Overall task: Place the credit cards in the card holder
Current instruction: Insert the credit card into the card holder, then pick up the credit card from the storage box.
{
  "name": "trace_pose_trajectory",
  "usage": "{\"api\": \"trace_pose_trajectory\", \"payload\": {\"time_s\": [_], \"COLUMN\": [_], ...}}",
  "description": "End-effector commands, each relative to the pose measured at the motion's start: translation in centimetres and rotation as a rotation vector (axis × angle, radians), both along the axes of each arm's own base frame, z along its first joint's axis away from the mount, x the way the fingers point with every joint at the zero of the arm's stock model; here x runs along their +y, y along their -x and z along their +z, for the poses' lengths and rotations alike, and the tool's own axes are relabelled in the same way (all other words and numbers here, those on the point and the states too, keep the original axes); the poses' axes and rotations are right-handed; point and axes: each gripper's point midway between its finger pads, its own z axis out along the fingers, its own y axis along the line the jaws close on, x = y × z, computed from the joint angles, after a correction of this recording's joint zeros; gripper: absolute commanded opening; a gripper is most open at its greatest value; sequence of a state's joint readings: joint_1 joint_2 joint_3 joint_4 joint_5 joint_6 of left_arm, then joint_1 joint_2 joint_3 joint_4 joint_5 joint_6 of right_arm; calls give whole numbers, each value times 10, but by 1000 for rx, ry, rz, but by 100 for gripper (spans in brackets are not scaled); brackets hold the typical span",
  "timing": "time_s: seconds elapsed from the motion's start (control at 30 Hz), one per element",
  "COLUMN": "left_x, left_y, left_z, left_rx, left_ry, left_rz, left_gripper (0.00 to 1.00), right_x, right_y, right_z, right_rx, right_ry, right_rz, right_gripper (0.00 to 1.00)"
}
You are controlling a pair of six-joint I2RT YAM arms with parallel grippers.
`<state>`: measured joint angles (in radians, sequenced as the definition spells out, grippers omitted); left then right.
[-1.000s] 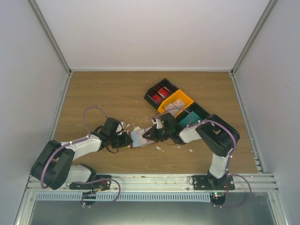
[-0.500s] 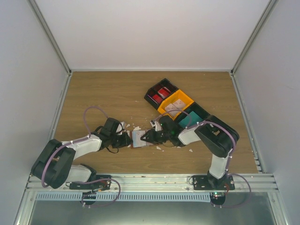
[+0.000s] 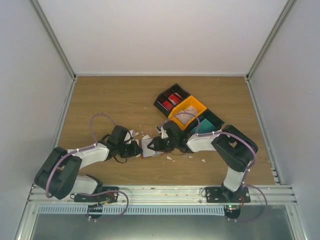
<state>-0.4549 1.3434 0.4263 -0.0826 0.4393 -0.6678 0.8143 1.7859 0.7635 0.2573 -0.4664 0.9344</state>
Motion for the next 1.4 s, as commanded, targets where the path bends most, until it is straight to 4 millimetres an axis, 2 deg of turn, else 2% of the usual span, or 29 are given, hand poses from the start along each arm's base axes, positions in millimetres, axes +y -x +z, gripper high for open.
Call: {"api": "trace_pose_trajectory", "payload": {"time_s": [0.0,0.1,0.2,0.37,0.47,0.53,0.67,0.77,0.83,1.0,1.2,1.27,1.37], "left_x": [8,8,11,14,14,12,5,-7,-15,-41,-67,-74,-89], "left_y": [21,20,16,7,2,-2,-11,-19,-24,-40,-63,-70,-77], "left_z": [-22,-20,-15,3,19,33,63,87,95,109,109,109,109], "left_rx": [84,77,58,-2,-42,-72,-137,-190,-209,-209,-193,-191,-190], "left_ry": [-48,-48,-61,-72,-62,-45,13,90,130,244,296,302,309], "left_rz": [-24,-18,0,25,35,42,42,23,12,-38,-72,-83,-108], "left_gripper": [15,15,17,22,27,32,41,46,48,50,53,53,50], "right_x": [4,1,-7,-27,-47,-64,-116,-153,-180,-218,-220,-226,-245], "right_y": [5,3,-7,-29,-43,-55,-76,-91,-102,-118,-139,-143,-138], "right_z": [-12,-10,1,37,63,81,109,123,129,126,107,98,90], "right_rx": [-17,-29,-85,-192,-256,-314,-390,-418,-426,-382,-338,-309,-269], "right_ry": [91,116,166,242,262,295,423,498,570,659,731,780,820], "right_rz": [37,27,-5,-66,-97,-112,-170,-211,-255,-287,-217,-220,-248], "right_gripper": [37,37,45,58,61,62,63,66,67,67,65,62,51]}}
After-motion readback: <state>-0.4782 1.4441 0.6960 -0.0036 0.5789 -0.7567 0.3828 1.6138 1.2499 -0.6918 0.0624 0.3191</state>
